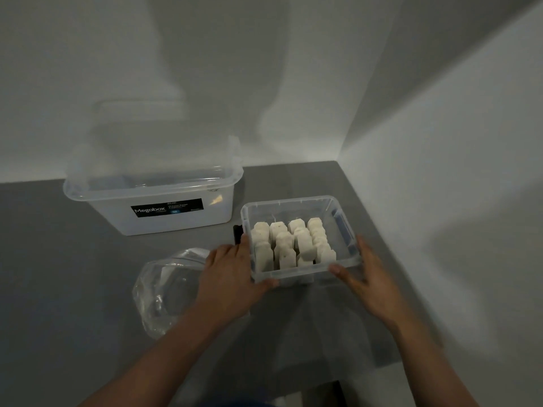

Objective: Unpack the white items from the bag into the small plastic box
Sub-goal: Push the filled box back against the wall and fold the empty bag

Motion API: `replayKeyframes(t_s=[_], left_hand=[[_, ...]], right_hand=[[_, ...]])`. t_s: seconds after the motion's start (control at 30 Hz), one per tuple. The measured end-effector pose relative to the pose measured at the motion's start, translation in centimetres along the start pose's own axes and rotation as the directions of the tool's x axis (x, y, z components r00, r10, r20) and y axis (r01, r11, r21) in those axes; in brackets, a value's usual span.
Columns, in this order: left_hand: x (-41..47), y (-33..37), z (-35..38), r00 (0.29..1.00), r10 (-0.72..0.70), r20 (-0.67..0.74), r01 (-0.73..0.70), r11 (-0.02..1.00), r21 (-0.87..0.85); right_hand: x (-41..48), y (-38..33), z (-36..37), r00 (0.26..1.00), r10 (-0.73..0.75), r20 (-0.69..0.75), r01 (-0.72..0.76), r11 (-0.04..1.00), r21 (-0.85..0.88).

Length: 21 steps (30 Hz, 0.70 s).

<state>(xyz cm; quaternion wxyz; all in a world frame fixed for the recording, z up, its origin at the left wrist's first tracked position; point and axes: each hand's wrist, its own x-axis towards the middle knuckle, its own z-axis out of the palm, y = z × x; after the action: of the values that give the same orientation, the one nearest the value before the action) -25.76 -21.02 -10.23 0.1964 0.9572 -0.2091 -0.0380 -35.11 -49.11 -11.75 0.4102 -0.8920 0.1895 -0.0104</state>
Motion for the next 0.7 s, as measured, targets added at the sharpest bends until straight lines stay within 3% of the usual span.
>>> replayKeyframes(t_s=[0.33,0.47,0.7], left_hand=[[5.7,0.0,1.9,0.996,-0.079,0.050,0.089,0.963,-0.254],[9.4,0.9,1.1,0.993,-0.107,0.056,0.121,0.867,-0.484],[15.5,1.2,2.3,0.964,-0.264,-0.020,0.216,0.830,-0.514]], right_hand=[[7.0,0.3,-1.0,0.997,-0.070,0.014,0.067,0.989,0.128],[11.2,-0.7,-1.3,0.995,-0.099,0.000,0.099,0.991,0.085],[18.6,-3.1,-1.8,0.993,-0.117,0.014,0.116,0.991,0.059]])
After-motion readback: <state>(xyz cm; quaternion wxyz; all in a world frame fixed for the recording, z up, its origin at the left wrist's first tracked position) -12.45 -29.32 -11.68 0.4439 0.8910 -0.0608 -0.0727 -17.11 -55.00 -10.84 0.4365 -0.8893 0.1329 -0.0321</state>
